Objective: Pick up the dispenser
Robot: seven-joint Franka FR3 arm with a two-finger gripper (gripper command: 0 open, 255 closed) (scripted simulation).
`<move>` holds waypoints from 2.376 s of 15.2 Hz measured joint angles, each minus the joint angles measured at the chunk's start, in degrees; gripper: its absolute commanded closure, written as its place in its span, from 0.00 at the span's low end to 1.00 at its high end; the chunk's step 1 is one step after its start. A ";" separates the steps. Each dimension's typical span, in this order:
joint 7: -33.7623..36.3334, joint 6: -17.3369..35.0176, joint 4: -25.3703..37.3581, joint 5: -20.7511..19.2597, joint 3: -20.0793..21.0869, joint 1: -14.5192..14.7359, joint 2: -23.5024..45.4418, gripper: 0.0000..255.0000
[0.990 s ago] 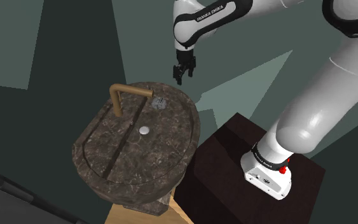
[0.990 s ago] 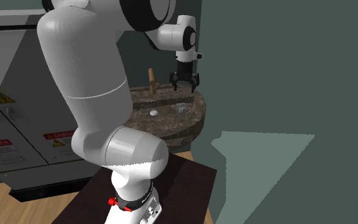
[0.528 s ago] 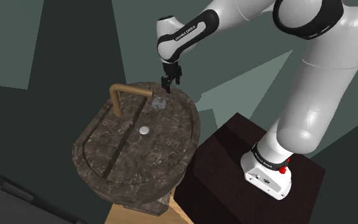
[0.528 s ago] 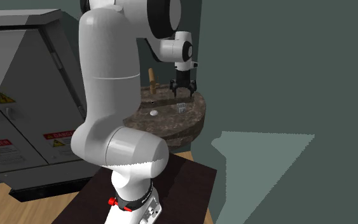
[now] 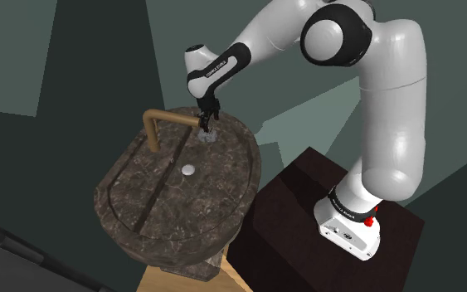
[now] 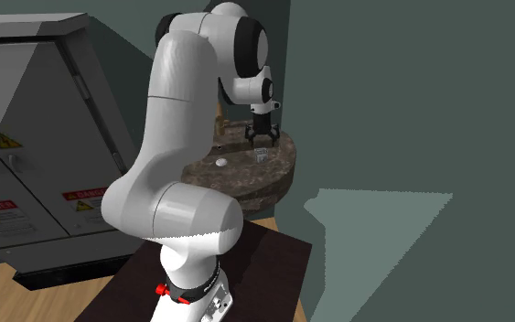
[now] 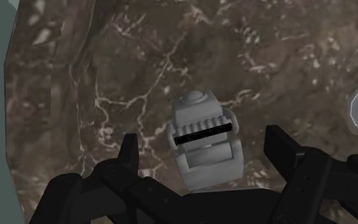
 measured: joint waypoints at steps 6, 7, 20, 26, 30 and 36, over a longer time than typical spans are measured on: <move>-0.48 1.40 5.46 -0.93 0.18 0.73 7.19 0.00; -0.33 1.93 5.33 -0.98 0.18 0.82 7.62 0.00; -0.18 3.42 6.02 -1.08 0.13 0.86 9.73 1.00; -0.38 1.81 5.31 -0.98 0.18 0.81 7.47 1.00; -0.60 -0.18 4.99 -0.84 0.28 0.80 5.15 1.00; -1.01 -3.30 4.88 -0.62 0.39 0.73 1.88 1.00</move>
